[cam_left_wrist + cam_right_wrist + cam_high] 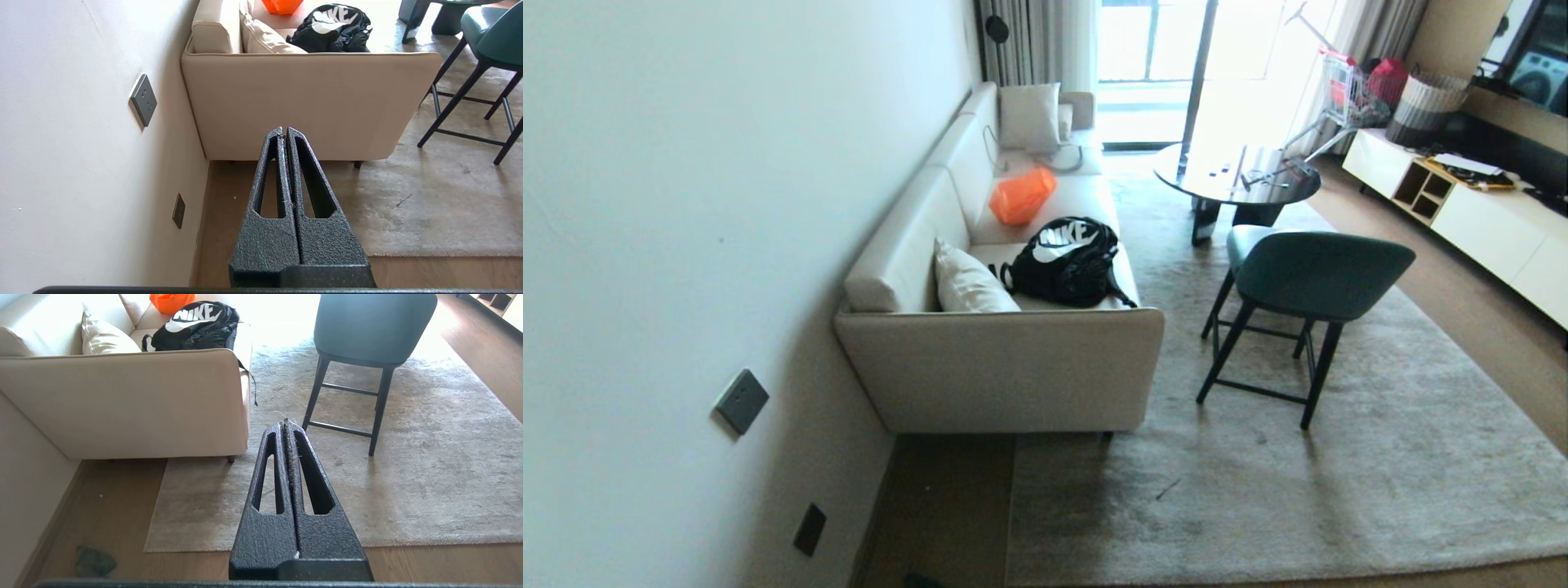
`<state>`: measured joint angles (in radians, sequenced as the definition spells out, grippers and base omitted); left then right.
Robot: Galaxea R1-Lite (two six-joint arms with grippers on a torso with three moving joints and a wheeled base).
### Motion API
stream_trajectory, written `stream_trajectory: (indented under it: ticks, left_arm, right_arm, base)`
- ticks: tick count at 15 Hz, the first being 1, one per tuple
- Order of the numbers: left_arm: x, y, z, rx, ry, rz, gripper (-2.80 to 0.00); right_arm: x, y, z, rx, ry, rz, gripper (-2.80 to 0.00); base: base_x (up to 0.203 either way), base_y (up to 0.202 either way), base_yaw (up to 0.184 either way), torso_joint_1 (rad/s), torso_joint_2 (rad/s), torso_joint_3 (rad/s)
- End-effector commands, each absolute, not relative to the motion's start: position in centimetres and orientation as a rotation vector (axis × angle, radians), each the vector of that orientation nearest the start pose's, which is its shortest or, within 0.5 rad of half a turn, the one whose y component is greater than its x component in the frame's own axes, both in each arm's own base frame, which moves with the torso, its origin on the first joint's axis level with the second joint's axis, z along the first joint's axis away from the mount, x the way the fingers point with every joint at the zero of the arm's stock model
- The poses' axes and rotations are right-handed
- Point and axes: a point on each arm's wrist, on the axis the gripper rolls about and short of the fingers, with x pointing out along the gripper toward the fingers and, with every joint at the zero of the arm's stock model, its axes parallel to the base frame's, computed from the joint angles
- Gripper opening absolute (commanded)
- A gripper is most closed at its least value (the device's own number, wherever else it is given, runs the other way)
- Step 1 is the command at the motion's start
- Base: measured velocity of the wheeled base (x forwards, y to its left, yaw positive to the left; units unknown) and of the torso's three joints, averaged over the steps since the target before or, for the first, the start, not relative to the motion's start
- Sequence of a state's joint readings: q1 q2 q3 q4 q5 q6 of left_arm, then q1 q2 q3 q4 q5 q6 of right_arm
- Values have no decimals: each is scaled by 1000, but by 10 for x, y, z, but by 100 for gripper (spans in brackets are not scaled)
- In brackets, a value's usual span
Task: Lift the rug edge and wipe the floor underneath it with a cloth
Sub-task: Pick up the rag
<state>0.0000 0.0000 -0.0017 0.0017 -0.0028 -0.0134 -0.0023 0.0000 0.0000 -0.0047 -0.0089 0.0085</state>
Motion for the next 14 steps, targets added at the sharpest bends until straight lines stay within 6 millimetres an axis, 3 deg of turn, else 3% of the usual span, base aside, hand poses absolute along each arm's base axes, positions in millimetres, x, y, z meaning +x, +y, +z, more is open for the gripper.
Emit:
stream_trajectory:
  ticks: [1,14]
  left_arm:
    - [-23,0,76,-14,0,-3,-280]
    - [-23,0,76,-14,0,-3,-280]
  right_arm:
    - [-23,0,76,8,-4,-12,-280]
    - [-23,0,76,12,-3,-11,-280]
  base:
    - [0,0,0,0,0,0]
    - [0,0,0,0,0,0]
